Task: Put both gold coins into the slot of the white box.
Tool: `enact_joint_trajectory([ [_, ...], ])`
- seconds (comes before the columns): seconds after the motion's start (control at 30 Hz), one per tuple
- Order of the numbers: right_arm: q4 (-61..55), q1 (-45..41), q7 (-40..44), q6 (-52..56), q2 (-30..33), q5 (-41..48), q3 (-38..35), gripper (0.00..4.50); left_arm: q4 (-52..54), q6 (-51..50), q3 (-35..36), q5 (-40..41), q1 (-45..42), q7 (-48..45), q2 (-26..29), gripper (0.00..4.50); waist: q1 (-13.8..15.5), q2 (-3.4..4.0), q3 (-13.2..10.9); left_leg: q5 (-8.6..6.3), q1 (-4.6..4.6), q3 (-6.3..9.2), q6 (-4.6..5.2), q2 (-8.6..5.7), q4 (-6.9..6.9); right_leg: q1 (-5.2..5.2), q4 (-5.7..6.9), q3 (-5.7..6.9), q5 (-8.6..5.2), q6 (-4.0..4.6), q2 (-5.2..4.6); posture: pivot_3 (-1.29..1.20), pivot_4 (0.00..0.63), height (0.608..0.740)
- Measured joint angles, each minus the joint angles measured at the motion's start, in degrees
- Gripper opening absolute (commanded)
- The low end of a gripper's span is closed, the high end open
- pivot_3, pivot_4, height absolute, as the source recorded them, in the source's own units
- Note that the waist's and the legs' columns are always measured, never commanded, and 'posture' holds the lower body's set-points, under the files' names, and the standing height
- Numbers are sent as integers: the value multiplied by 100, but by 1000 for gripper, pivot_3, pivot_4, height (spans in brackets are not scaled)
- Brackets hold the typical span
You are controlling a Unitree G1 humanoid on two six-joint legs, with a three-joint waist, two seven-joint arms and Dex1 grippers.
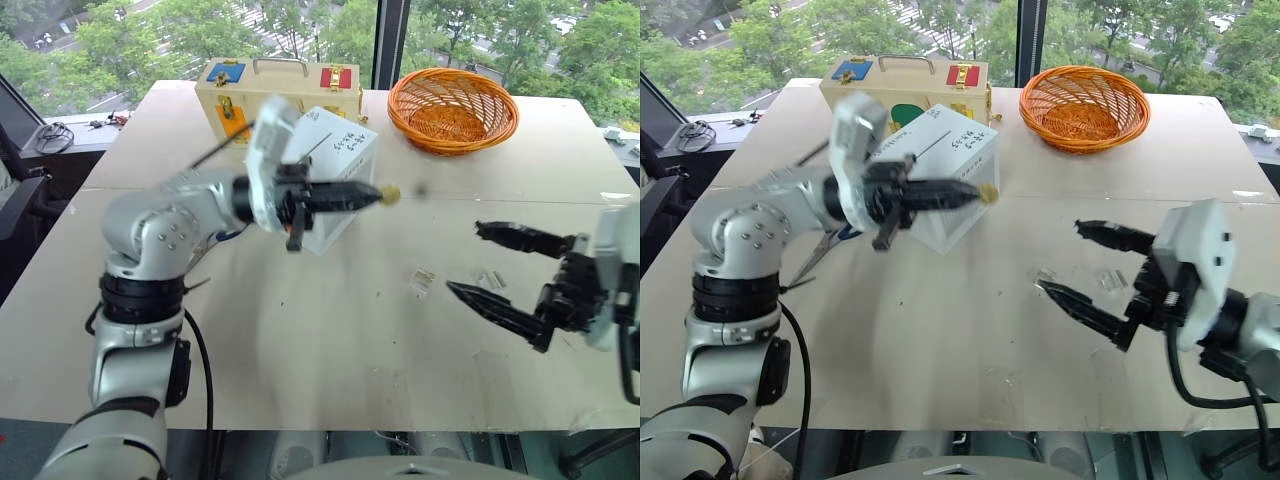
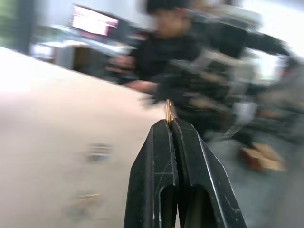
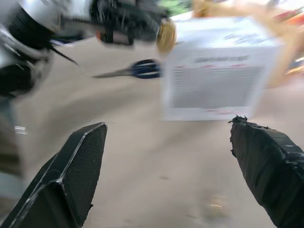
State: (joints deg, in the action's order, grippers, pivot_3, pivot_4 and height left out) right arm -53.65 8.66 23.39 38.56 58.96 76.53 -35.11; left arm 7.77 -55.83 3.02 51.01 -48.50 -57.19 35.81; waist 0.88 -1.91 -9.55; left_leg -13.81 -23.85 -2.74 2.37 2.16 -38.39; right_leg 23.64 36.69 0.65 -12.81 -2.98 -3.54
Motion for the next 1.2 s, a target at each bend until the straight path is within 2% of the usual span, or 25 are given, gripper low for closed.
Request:
enact_joint_trajectory([
  [0.1, 118, 66, 265, -43, 12, -16, -545, 4422, -355, 34, 134, -449, -579, 574, 266, 0, -4, 0, 0, 0, 1, -3, 0, -1, 1, -1, 0, -2, 1, 1, 0, 0, 150, 740],
  [0.2, 228, 52, 523, -48, 86, -204, -751, 4422, -942, 63, 133, -975, -1138, 1051, 420, 0, -2, -1, 0, 0, 1, -4, 0, -2, 2, 0, -1, -2, 1, 1, 0, 0, 150, 740],
  [0.33, 469, -144, 807, -85, 175, -444, -769, 4422, -1817, 30, -359, -1839, -1716, 1450, 590, 0, -3, -5, -3, 0, -1, -4, 0, -4, 2, 0, -1, -1, 4, 5, -1, 0, 150, 740],
  [0.47, 661, -459, 1131, -202, 268, -771, -725, 4422, -2872, -216, -918, -2381, -2291, 1161, 717, 0, -5, -7, -5, 0, -4, -6, 0, -4, 5, 4, -5, 0, 6, 10, -1, 0, 150, 740],
  [0.6, 759, -871, 1381, -476, 240, -1214, -236, 4422, -3660, -570, -1322, -2717, -2707, 774, 626, 0, -7, -9, -7, 0, -8, -5, 0, -3, 8, 6, -8, 1, 7, 11, -1, 0, 150, 740],
  [0.77, 788, -932, 1442, -529, 110, -1528, 69, 4422, -3924, -842, -1441, -2801, -2840, 406, 519, 0, -7, -10, -9, 0, -17, -5, 0, -3, 7, 11, -9, 2, 7, 8, -3, 0, 150, 740],
  [1.2, 686, -893, 1485, -532, -116, -1768, 94, 4422, -3724, -1325, -1438, -2851, -2793, 98, 486, 0, -8, -10, -9, 0, -15, -3, 0, -2, 4, 12, 0, 2, 18, -11, -4, 0, 150, 740],
])
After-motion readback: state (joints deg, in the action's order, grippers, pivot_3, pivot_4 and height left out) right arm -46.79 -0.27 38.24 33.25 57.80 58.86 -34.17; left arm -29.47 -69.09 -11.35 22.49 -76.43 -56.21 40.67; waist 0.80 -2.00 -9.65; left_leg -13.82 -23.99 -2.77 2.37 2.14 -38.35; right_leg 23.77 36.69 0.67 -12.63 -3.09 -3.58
